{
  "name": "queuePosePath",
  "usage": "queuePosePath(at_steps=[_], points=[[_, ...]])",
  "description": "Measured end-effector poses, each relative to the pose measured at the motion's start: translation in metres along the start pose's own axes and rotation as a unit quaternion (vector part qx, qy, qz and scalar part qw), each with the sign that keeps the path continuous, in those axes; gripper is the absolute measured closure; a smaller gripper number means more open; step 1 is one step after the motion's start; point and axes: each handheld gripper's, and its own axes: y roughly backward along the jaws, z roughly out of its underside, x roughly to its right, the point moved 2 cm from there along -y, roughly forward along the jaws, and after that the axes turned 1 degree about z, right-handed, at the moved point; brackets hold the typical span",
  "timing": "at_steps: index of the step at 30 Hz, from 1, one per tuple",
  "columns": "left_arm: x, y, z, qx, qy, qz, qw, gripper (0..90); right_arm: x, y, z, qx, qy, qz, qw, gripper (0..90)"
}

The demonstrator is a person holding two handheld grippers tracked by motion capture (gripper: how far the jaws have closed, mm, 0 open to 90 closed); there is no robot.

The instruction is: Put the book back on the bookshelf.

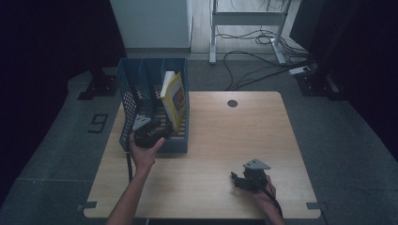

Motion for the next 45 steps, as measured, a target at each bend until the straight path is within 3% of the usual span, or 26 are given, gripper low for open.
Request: queuePosePath(at_steps=[11, 22, 28, 33, 45], points=[[0.012, 0.011, 0.031, -0.027, -0.02, 0.027, 0.999, 42.4, 0.0, 0.0, 0.0, 0.0, 0.001, 0.0, 1.0, 26.1], [0.01, 0.015, 0.071, -0.056, -0.006, 0.06, 0.9966, 42.2, 0.0, 0.0, 0.0, 0.0, 0.001, 0.0, 1.0, 26.1], [0.012, 0.019, 0.088, -0.071, -0.015, 0.067, 0.9951, 41.9, 0.0, 0.0, 0.0, 0.0, 0.001, 0.0, 1.0, 25.9], [0.011, 0.02, 0.097, -0.081, -0.011, 0.073, 0.994, 41.6, 0.0, 0.0, 0.0, 0.0, 0.0, 0.001, 1.0, 25.7], [0.008, 0.017, 0.102, -0.091, -0.009, 0.075, 0.993, 41.4, 0.0, 0.0, 0.0, -0.001, 0.0, 0.001, 1.0, 25.6]])
